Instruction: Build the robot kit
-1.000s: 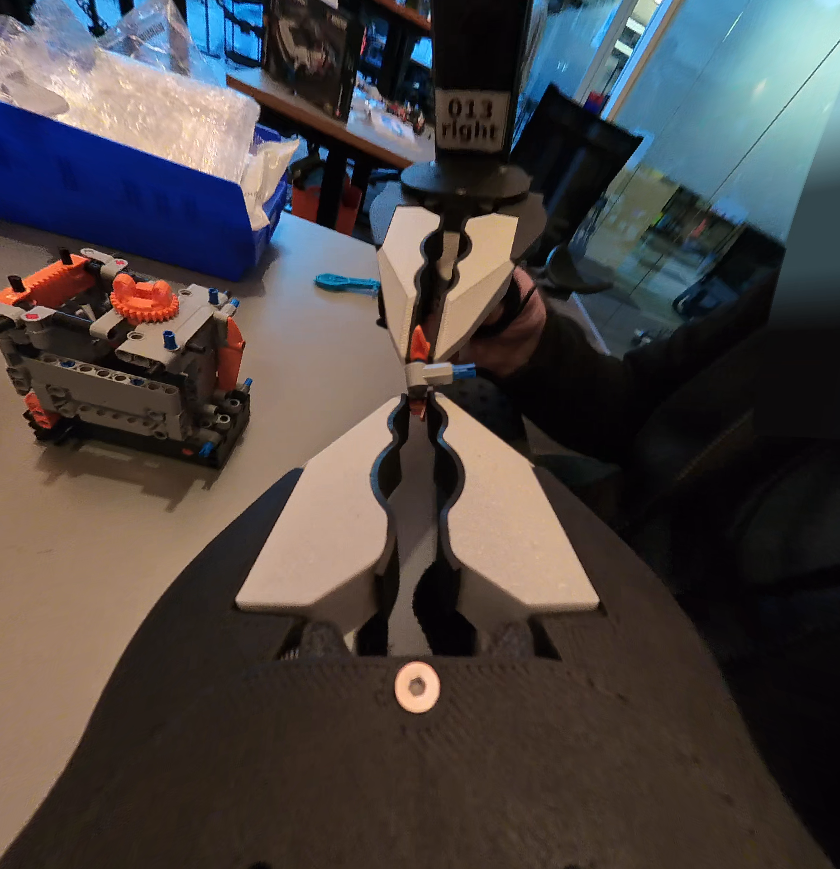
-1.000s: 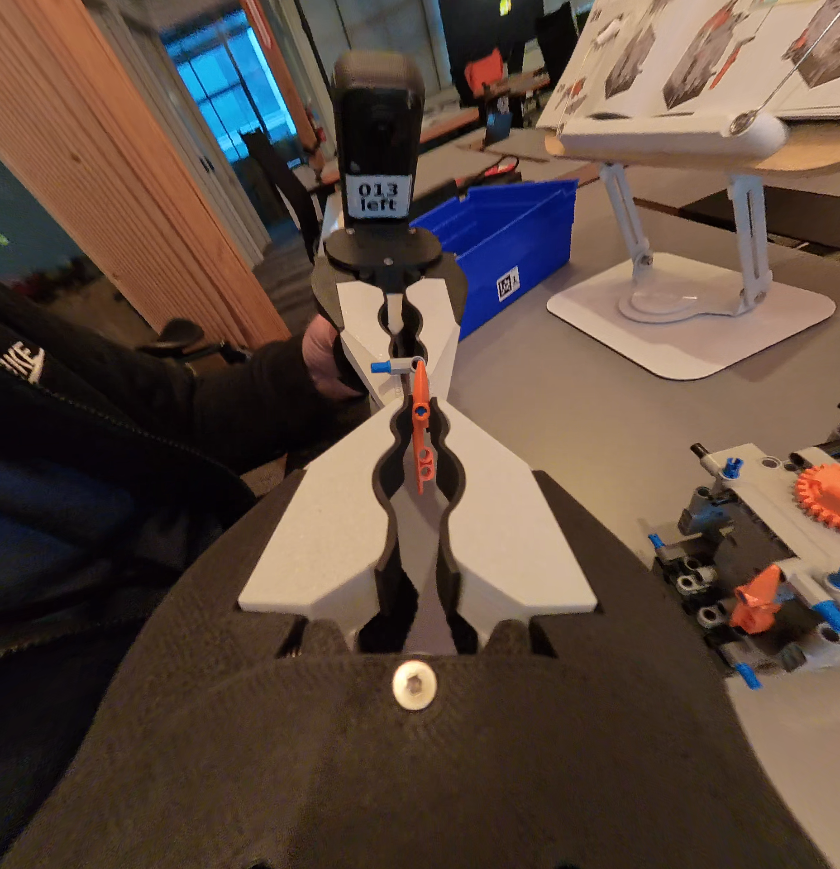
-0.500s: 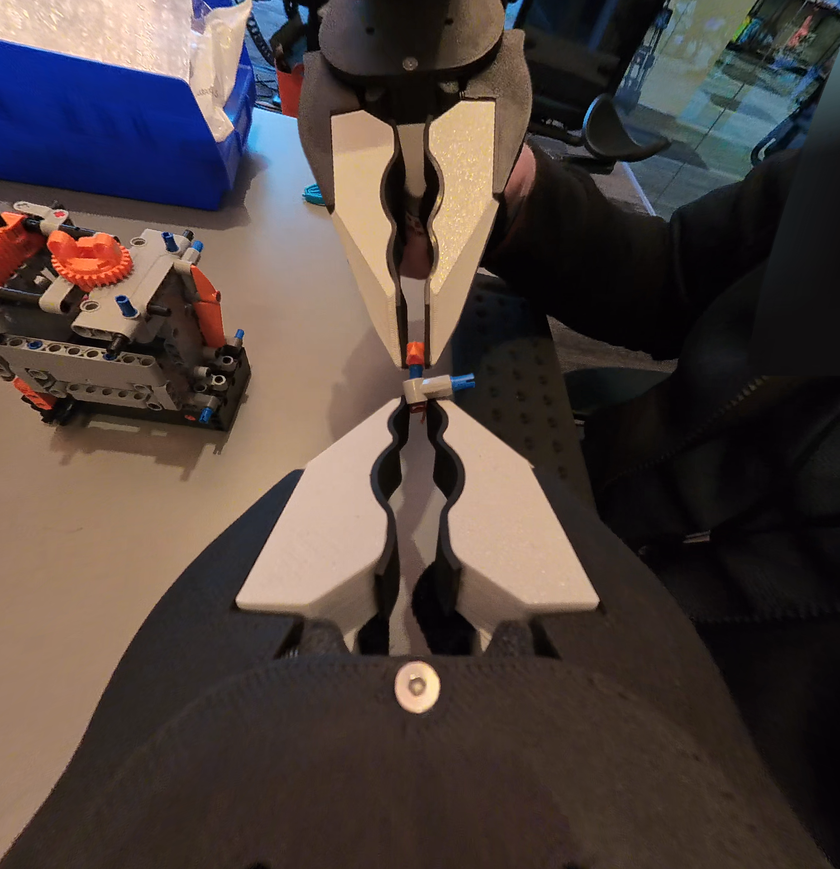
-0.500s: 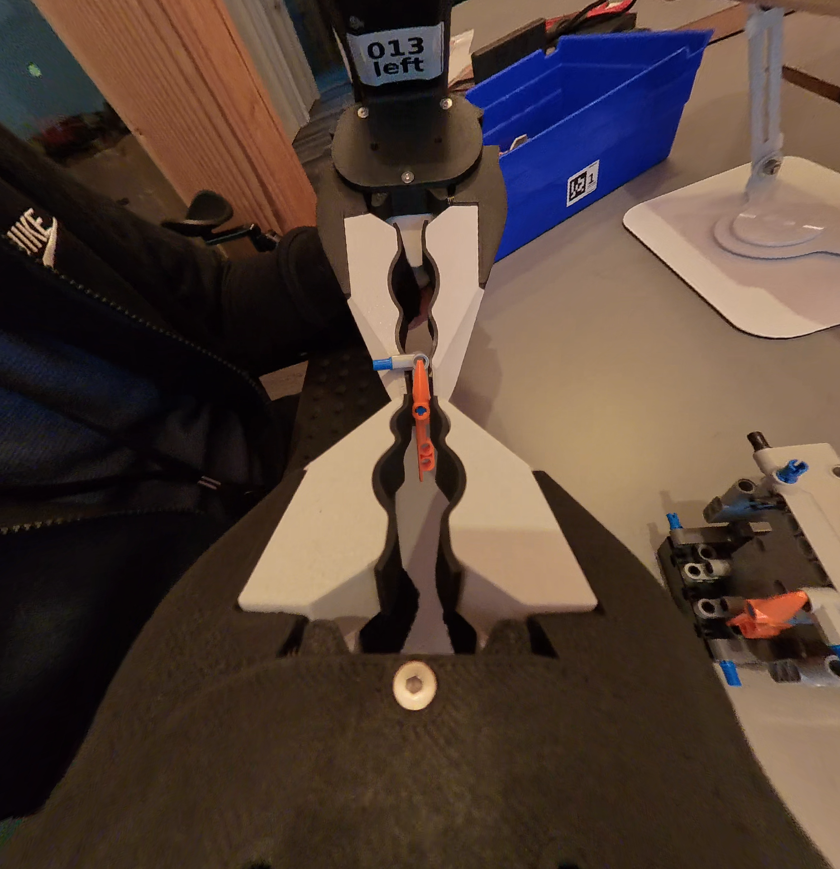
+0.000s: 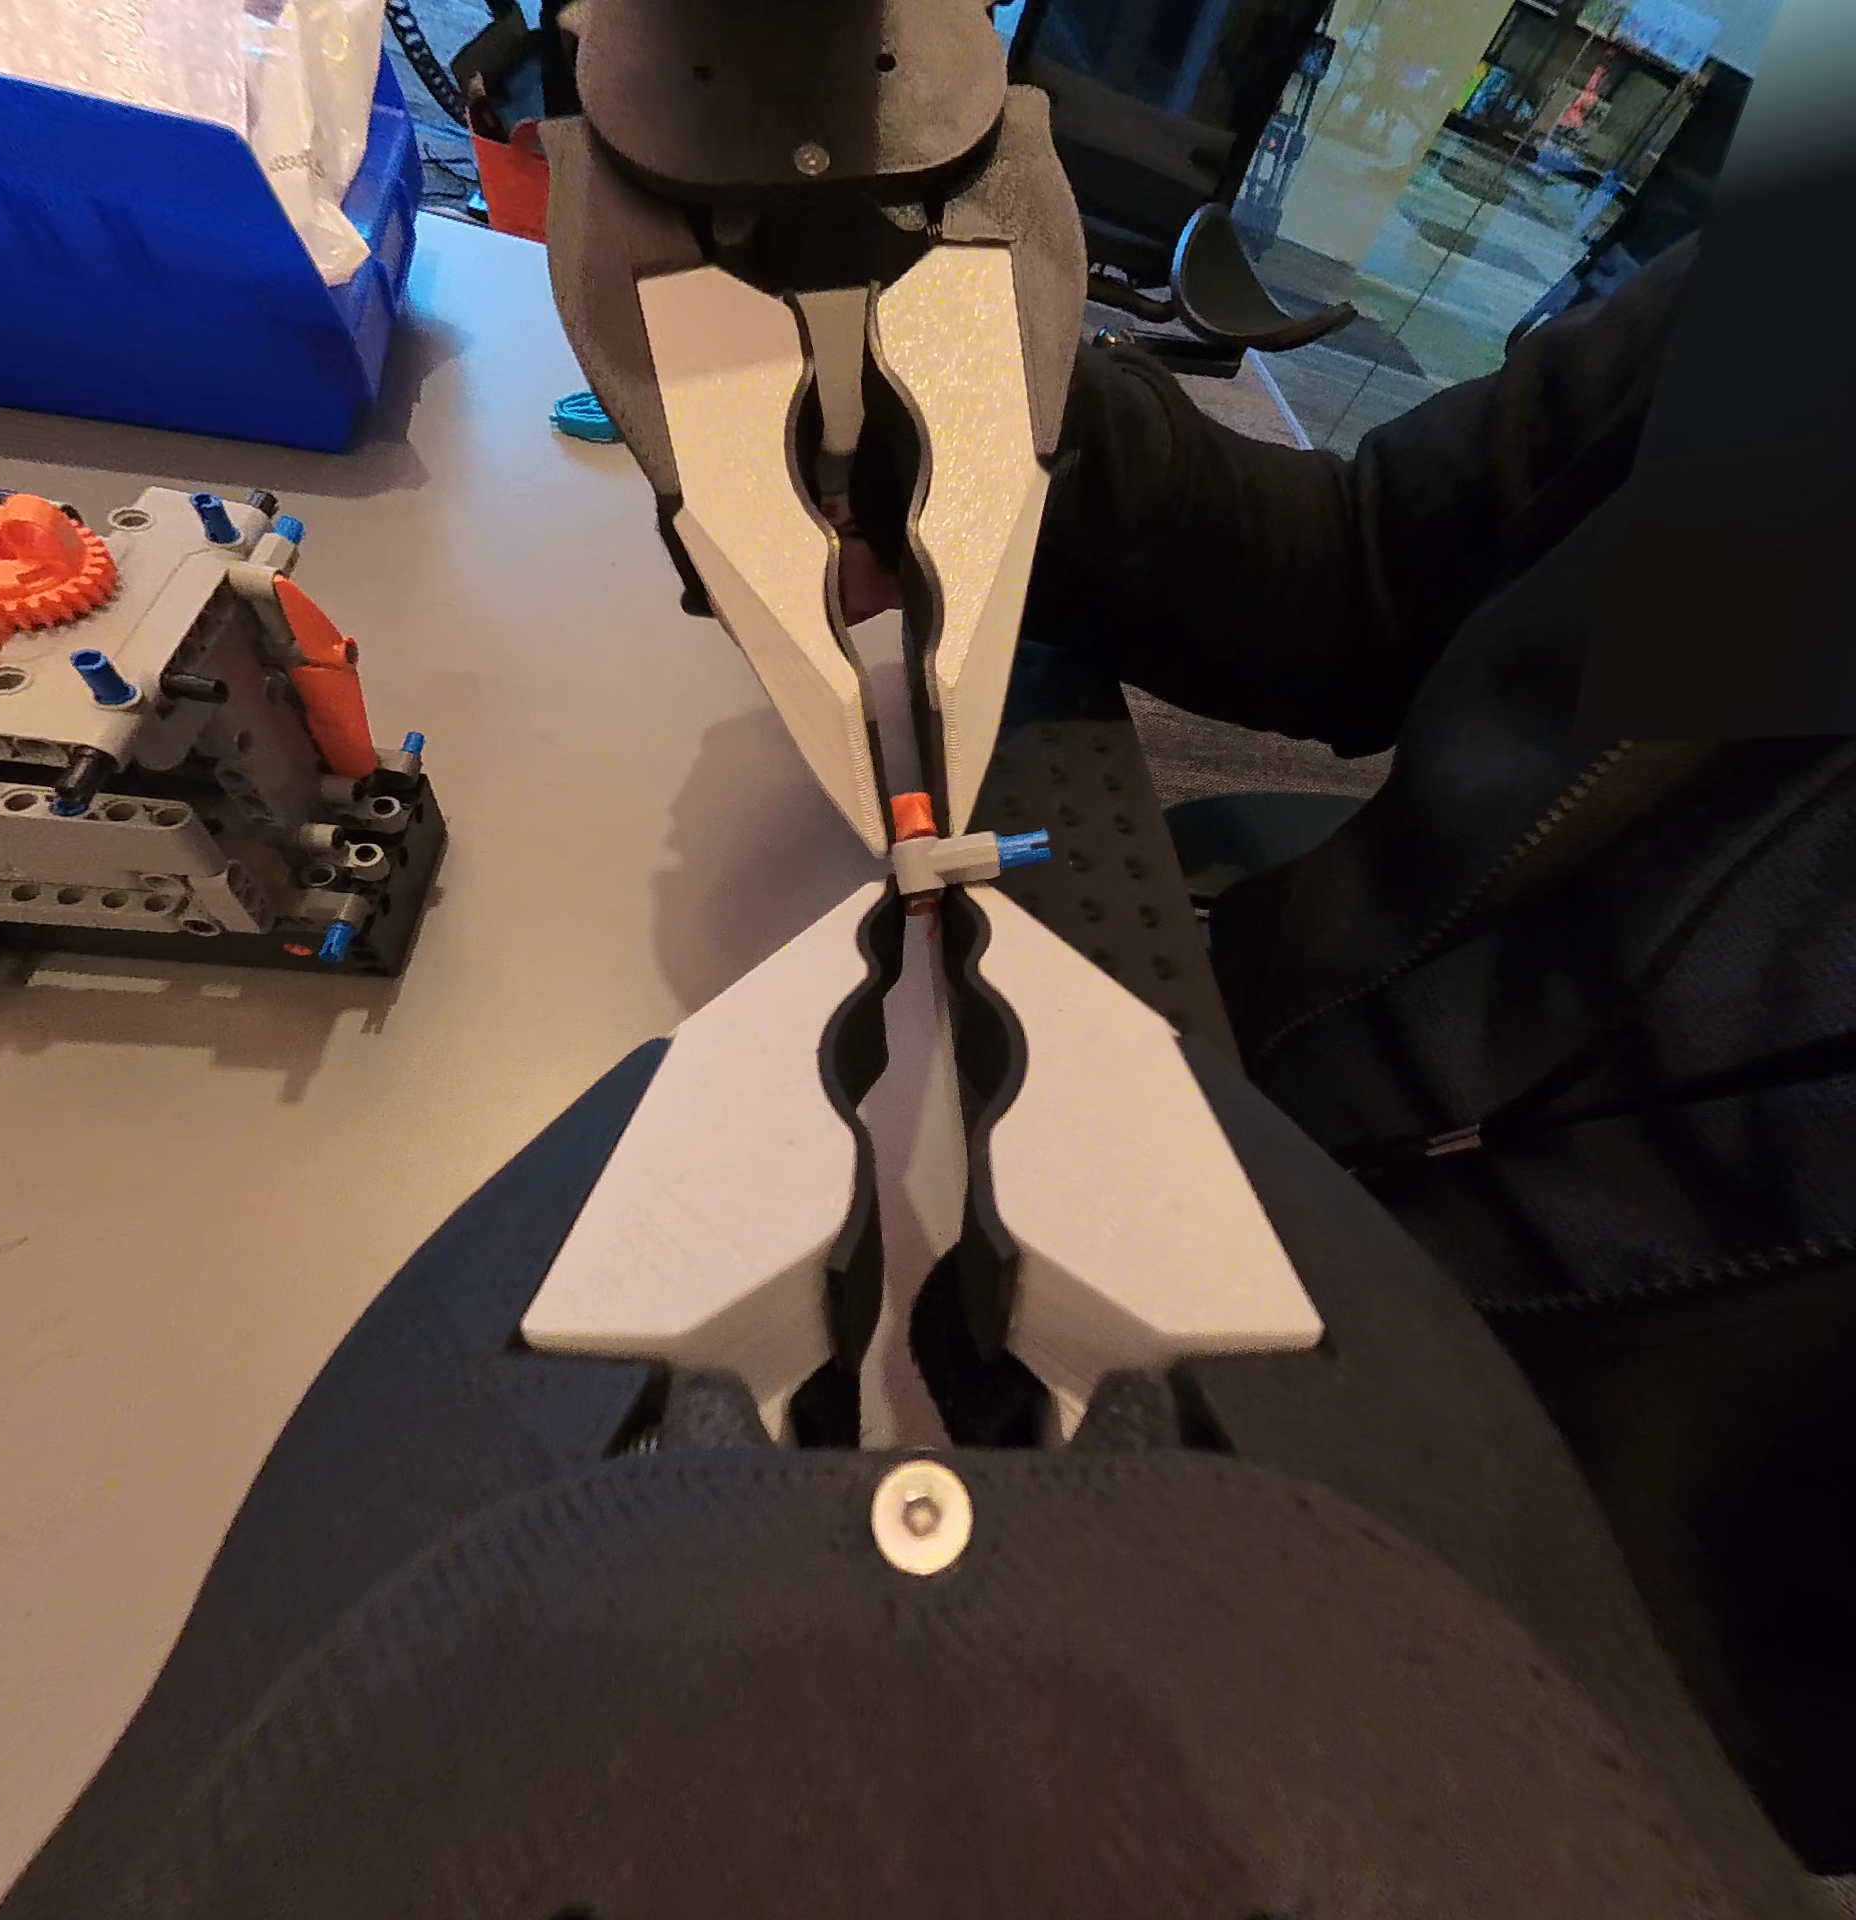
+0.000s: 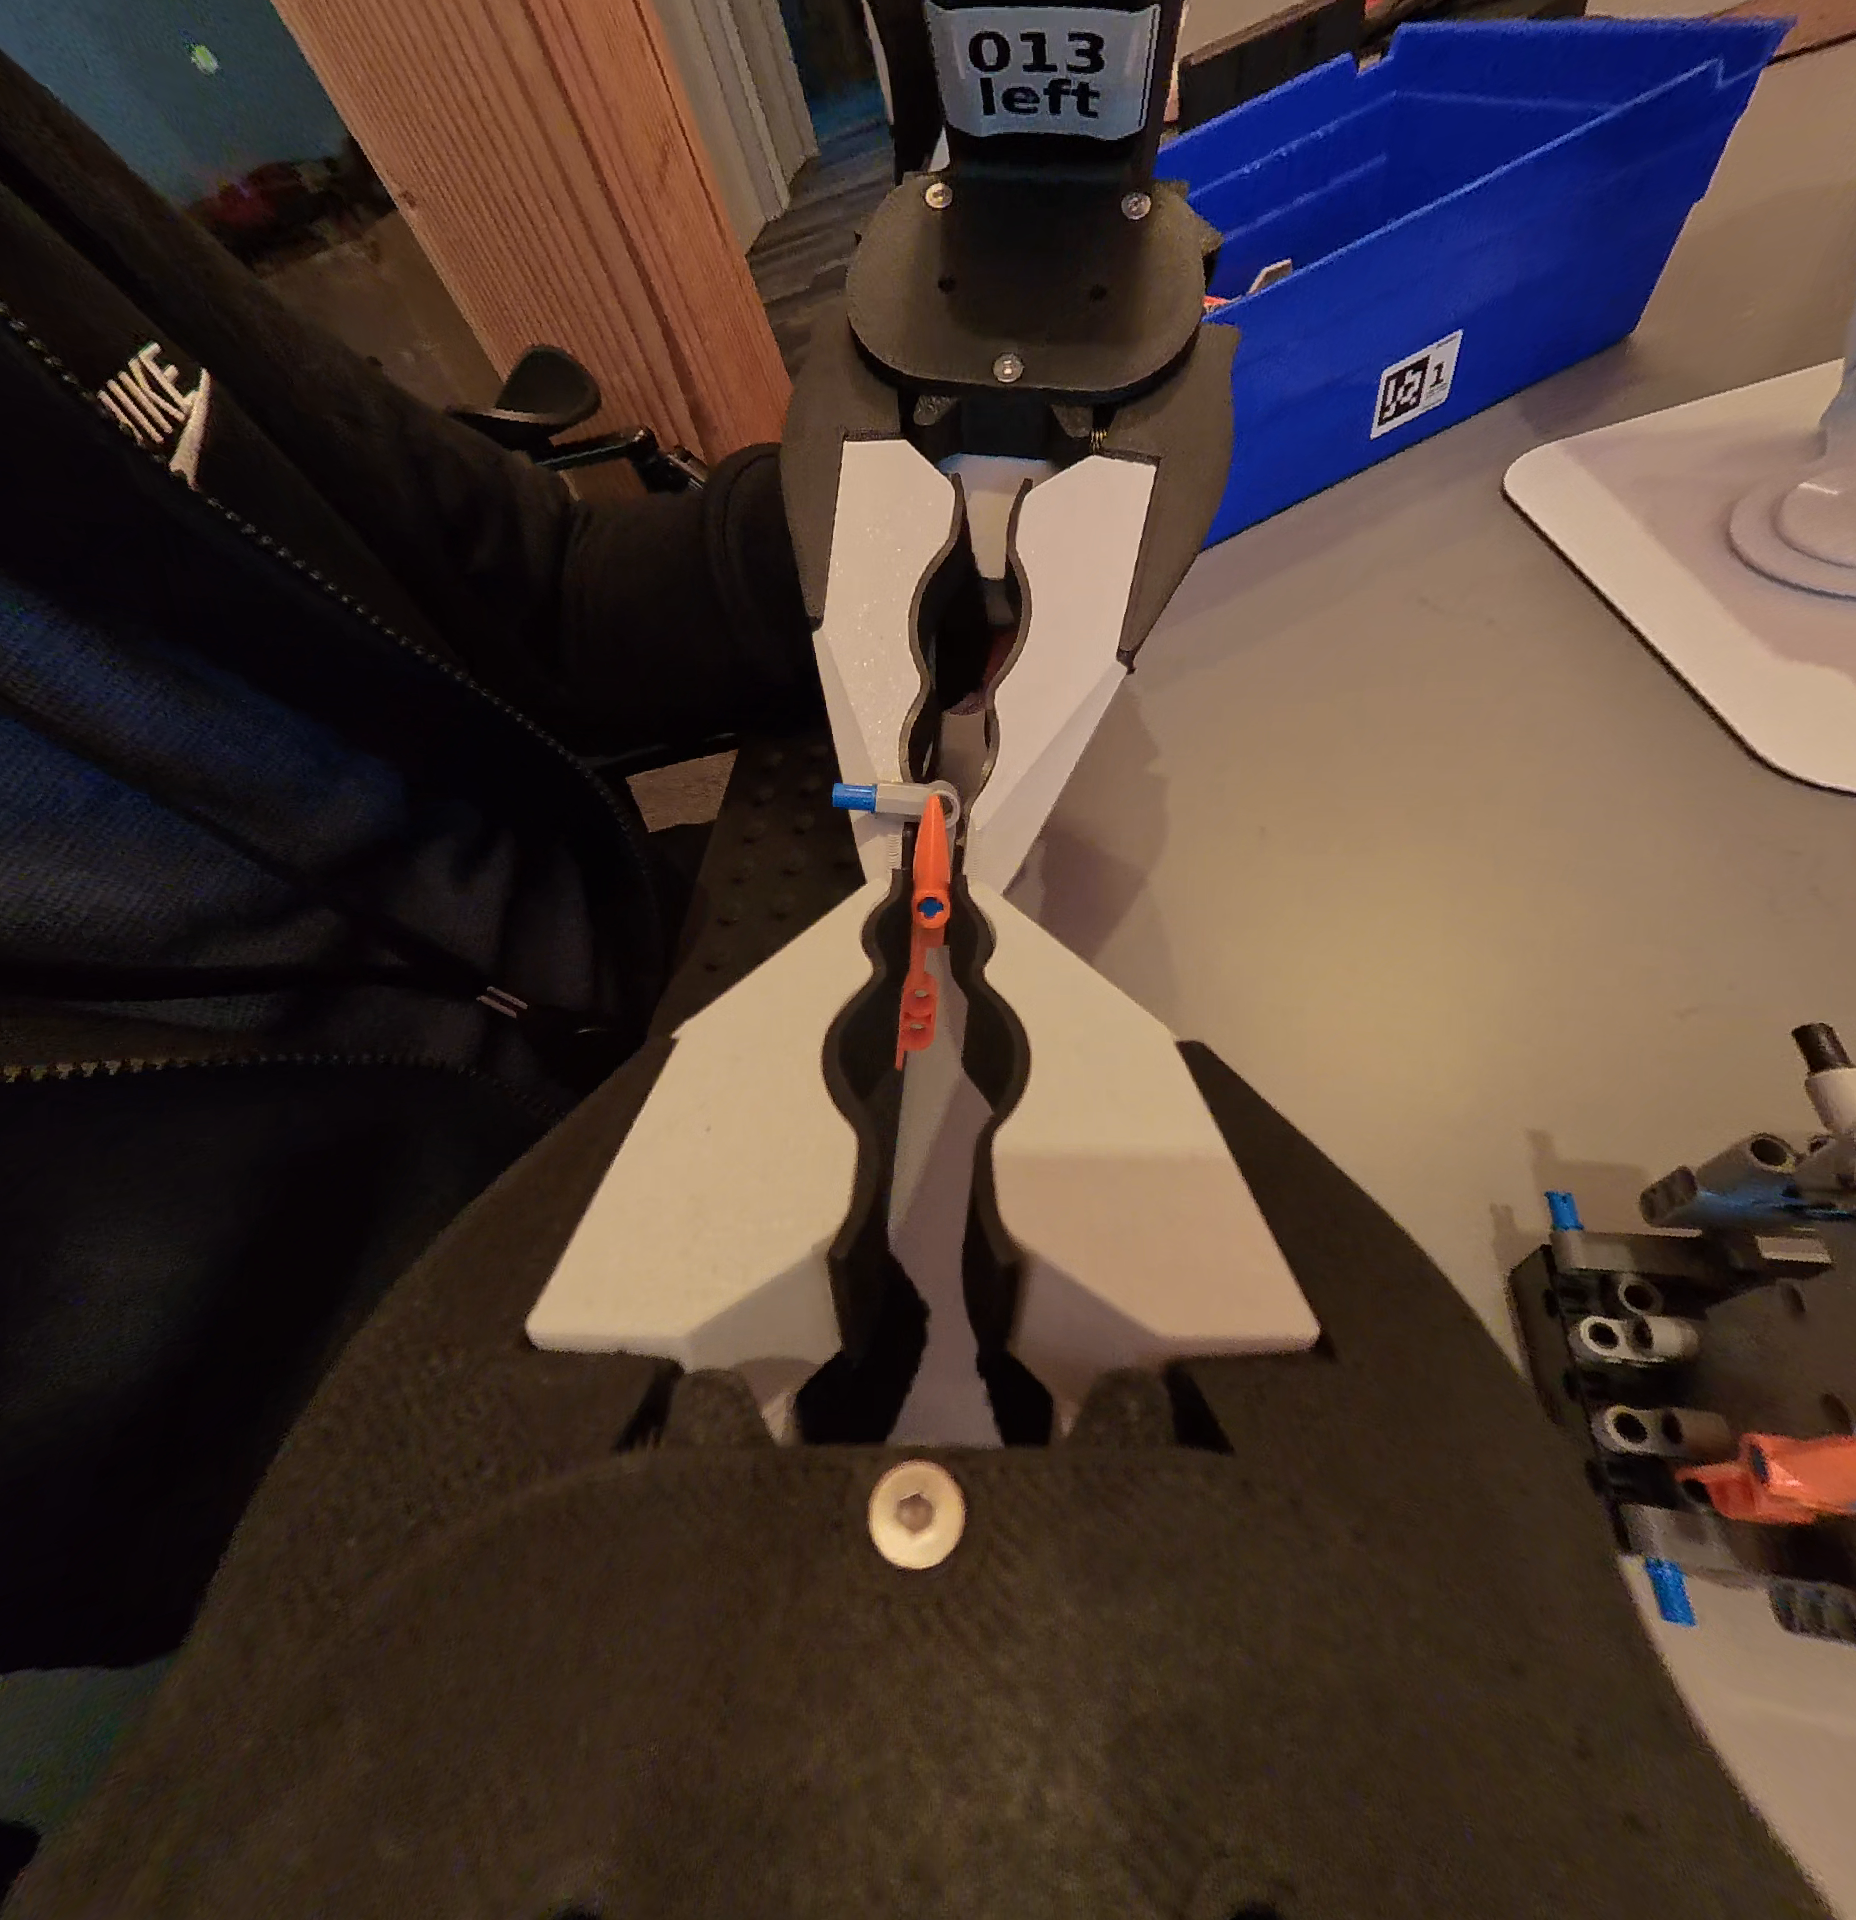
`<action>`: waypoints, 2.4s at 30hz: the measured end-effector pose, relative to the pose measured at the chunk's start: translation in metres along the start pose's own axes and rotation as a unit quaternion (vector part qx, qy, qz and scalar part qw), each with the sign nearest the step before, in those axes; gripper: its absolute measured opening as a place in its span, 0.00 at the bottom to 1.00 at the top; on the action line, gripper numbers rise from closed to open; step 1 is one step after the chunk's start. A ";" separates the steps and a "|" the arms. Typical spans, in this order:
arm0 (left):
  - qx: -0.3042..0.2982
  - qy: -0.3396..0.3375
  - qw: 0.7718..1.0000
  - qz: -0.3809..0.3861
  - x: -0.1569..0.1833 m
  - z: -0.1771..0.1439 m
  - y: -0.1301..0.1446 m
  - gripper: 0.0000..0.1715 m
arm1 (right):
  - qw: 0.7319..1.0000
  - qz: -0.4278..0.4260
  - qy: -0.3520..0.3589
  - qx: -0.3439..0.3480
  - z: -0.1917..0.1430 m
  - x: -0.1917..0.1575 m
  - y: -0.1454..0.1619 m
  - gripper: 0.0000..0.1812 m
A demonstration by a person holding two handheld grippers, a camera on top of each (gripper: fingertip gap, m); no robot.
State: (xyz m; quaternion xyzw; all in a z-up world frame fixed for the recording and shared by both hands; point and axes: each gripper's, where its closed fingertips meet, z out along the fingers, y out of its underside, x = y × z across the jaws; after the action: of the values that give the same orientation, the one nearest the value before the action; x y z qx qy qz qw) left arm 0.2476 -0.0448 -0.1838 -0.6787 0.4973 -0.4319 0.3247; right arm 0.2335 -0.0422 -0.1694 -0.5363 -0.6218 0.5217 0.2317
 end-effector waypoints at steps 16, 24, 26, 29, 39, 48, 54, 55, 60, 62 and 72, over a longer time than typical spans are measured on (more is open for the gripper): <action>0.098 -0.012 0.994 -0.042 -0.014 -0.017 -0.024 0.13 | 0.990 0.061 0.023 0.127 -0.030 0.012 -0.028 0.03; 0.169 0.013 0.985 -0.043 -0.007 -0.028 -0.043 0.23 | 0.986 0.061 0.030 0.153 -0.020 0.010 -0.037 0.03; 0.184 0.027 0.982 -0.040 -0.002 -0.026 -0.048 0.23 | 0.985 0.062 0.026 0.158 -0.014 0.009 -0.039 0.02; 0.180 0.030 0.982 -0.042 0.000 -0.020 -0.046 0.23 | 0.987 0.052 0.023 0.151 -0.007 0.005 -0.041 0.02; 0.194 0.076 0.976 -0.055 0.011 -0.006 -0.050 0.49 | 0.991 0.044 0.012 0.123 0.010 0.003 -0.039 0.03; 0.234 0.059 0.969 -0.062 -0.001 -0.040 -0.052 0.10 | 0.975 0.065 0.074 0.200 -0.042 0.022 -0.042 0.03; 0.252 0.033 0.965 -0.063 -0.011 -0.046 -0.052 0.00 | 0.952 0.117 0.090 0.267 -0.076 0.037 -0.032 0.02; 0.253 0.025 0.965 -0.060 -0.012 -0.045 -0.053 0.02 | 0.950 0.123 0.083 0.275 -0.078 0.037 -0.031 0.02; 0.232 -0.005 0.971 -0.063 -0.021 -0.030 -0.057 0.18 | 0.946 0.127 0.070 0.289 -0.079 0.036 -0.034 0.03; 0.212 -0.014 0.975 -0.060 -0.024 -0.019 -0.055 0.20 | 0.949 0.120 0.061 0.287 -0.074 0.032 -0.035 0.03; 0.203 0.028 0.975 -0.087 -0.029 0.003 -0.056 0.03 | 0.956 0.100 0.056 0.272 -0.057 0.028 -0.038 0.02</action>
State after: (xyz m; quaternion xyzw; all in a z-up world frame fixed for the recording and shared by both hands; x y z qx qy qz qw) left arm 0.2688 -0.0002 -0.1438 -0.6267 0.3476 -0.5692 0.4030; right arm 0.2565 0.0103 -0.1233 -0.5410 -0.3856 0.6607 0.3494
